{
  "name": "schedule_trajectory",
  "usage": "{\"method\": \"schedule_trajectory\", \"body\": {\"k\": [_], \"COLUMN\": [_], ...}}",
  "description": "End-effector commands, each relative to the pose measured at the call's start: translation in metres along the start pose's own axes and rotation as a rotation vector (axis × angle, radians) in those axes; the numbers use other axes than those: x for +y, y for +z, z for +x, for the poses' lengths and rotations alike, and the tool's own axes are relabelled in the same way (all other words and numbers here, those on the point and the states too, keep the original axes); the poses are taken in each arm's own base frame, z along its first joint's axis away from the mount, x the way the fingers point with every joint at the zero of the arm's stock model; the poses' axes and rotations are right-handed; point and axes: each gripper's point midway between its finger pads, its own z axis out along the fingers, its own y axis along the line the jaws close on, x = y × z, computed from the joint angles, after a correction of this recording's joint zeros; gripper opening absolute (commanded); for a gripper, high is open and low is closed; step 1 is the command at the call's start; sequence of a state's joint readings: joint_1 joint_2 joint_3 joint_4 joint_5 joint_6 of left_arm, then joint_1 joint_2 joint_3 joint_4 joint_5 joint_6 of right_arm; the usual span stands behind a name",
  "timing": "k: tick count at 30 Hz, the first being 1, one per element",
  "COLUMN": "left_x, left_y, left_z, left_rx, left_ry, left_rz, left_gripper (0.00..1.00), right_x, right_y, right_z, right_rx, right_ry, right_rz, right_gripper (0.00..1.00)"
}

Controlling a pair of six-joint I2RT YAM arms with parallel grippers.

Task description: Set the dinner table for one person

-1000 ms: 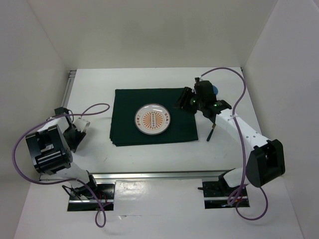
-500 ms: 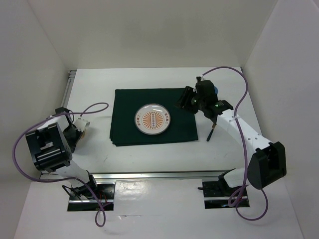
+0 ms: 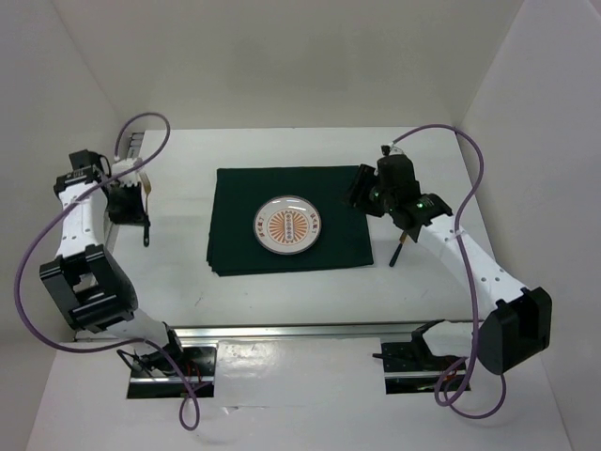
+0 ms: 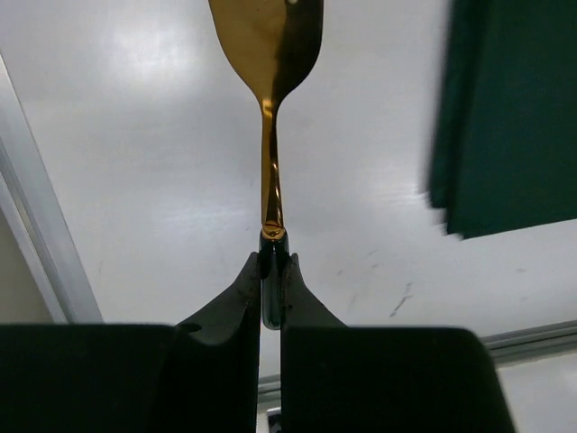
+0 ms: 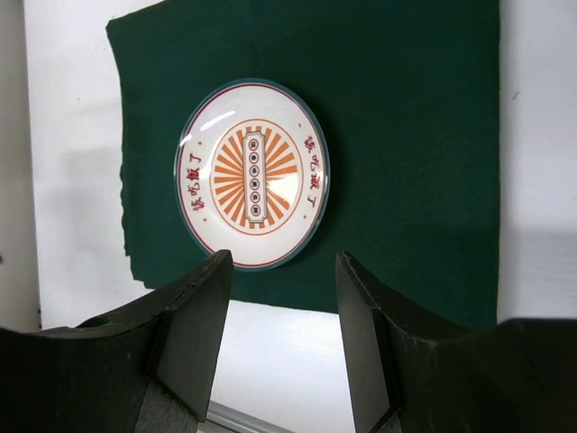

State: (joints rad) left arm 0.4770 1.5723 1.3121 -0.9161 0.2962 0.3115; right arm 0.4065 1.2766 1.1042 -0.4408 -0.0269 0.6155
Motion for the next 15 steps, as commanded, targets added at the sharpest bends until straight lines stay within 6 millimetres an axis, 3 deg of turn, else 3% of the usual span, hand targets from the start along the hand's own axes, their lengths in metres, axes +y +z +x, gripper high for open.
{"method": "schedule_trajectory", "body": {"k": [1,4,7,8,10,11,14,15], "left_x": [-0.056,-0.103,-0.136,-0.159,-0.180,-0.197,-0.209,-0.204], "left_y": [-0.027,-0.021,-0.005,0.009,0.023,0.040,0.067,0.081], "left_z": [-0.038,-0.058,-0.049,-0.042,-0.034,-0.023,-0.010,-0.005], "left_rx": [-0.091,-0.056,0.044,0.103,0.174,0.252,0.330,0.356], "left_ry": [-0.062,-0.050,-0.027,0.006,-0.017,-0.042,-0.045,-0.055], "left_rz": [0.138,0.192,0.218,0.246,0.262,0.268,0.187,0.127], "left_gripper": [0.00,0.00,0.00,0.00,0.00,0.00,0.00,0.00], "right_x": [-0.012,-0.018,-0.021,-0.024,-0.031,-0.036,-0.040,-0.040], "right_y": [-0.012,-0.014,-0.016,-0.016,-0.015,-0.014,-0.017,-0.017], "right_z": [-0.002,0.000,0.000,0.000,0.001,0.006,0.003,0.003], "right_rx": [-0.035,-0.046,-0.054,-0.055,-0.061,-0.049,-0.064,-0.065], "right_ry": [-0.042,-0.042,-0.042,-0.042,-0.043,-0.044,-0.045,-0.045], "right_rz": [0.055,0.073,0.085,0.101,0.127,0.147,0.168,0.169], "right_gripper": [0.57,0.57,0.59,0.60,0.60,0.60,0.60,0.61]}}
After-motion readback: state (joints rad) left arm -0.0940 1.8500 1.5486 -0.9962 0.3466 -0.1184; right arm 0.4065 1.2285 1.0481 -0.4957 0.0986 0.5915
